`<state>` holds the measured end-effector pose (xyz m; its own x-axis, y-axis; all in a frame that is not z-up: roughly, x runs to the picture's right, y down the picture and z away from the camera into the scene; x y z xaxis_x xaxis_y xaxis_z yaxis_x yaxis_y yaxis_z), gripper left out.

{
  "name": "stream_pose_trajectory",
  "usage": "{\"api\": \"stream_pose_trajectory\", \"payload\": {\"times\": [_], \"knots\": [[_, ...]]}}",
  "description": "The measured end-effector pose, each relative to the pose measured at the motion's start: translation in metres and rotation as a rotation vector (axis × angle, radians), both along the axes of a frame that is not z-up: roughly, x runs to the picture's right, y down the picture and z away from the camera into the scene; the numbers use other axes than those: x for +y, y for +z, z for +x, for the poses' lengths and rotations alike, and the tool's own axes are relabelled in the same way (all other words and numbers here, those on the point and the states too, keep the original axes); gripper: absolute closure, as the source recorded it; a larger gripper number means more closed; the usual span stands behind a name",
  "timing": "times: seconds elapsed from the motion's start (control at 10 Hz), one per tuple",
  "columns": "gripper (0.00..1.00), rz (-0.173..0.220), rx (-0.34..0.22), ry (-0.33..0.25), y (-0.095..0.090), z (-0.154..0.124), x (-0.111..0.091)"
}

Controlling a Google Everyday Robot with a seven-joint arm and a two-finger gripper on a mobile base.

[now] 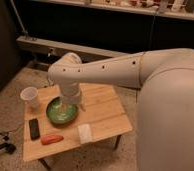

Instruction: Knock the bottle over

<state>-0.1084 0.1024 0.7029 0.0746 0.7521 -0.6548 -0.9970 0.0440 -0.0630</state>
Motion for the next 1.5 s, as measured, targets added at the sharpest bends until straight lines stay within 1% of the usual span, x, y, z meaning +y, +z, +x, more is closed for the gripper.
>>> {"api": "stream_pose_trajectory", "payload": {"times": [0.7,0.8,1.0,1.2,1.5], "knots": [[0.35,0.000,0.000,-0.002,0.000,0.000,0.000],[0.35,0.005,0.008,-0.005,0.001,0.002,0.001],[0.35,0.017,0.021,-0.005,0.008,0.002,0.006],[0.35,0.020,0.018,-0.006,0.014,-0.003,0.010],[0.35,0.034,-0.018,-0.012,0.026,-0.017,0.011]]}}
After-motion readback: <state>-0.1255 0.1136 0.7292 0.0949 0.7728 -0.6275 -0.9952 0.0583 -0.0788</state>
